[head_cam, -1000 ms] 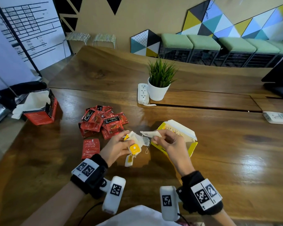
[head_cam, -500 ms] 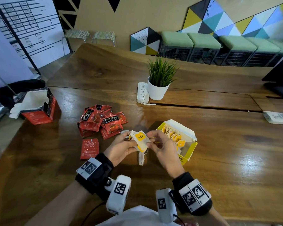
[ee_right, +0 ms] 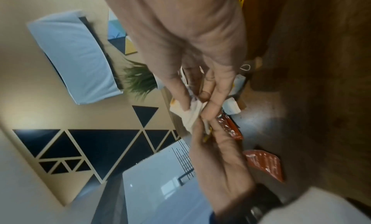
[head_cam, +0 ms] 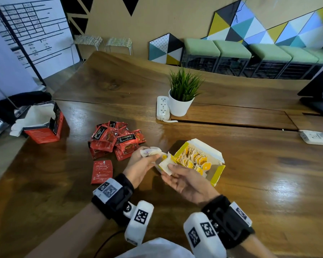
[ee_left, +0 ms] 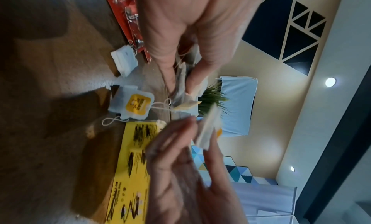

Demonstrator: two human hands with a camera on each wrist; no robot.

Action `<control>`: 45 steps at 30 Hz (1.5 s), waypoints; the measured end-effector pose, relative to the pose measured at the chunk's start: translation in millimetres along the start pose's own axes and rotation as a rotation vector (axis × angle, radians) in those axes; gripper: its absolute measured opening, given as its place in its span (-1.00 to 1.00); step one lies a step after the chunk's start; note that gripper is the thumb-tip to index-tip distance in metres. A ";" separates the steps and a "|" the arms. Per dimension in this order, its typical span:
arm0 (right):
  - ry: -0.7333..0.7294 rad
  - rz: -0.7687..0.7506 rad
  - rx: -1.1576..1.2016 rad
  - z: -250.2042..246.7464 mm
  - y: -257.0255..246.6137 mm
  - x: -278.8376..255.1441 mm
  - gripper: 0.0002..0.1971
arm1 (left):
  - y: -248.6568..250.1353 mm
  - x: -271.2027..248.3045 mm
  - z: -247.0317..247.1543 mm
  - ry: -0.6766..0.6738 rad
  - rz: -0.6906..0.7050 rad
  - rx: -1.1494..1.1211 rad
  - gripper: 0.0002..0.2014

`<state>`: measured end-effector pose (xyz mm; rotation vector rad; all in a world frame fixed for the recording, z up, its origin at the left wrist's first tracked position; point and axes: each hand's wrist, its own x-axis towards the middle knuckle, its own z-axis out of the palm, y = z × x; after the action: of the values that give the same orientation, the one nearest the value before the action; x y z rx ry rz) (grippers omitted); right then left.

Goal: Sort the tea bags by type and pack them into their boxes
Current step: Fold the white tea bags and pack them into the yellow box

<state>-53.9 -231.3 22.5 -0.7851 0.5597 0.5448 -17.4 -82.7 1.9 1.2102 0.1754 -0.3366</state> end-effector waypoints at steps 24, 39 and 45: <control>0.034 -0.169 -0.177 -17.8 8.5 12.7 -0.80 | 15.8 -20.1 -55.9 -0.140 -0.292 0.089 -0.63; -0.006 -0.353 -0.618 -17.7 9.4 4.5 -0.78 | 8.7 -11.2 -48.3 -0.039 -0.297 -0.056 -0.46; -0.024 -0.337 -0.553 -19.8 1.0 5.2 -0.79 | 11.9 -8.0 -45.3 0.093 -0.370 -0.426 -0.59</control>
<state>-55.9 -244.7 7.1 -1.3667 0.2404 0.3957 -18.7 -35.3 -0.8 0.7676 0.5284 -0.5347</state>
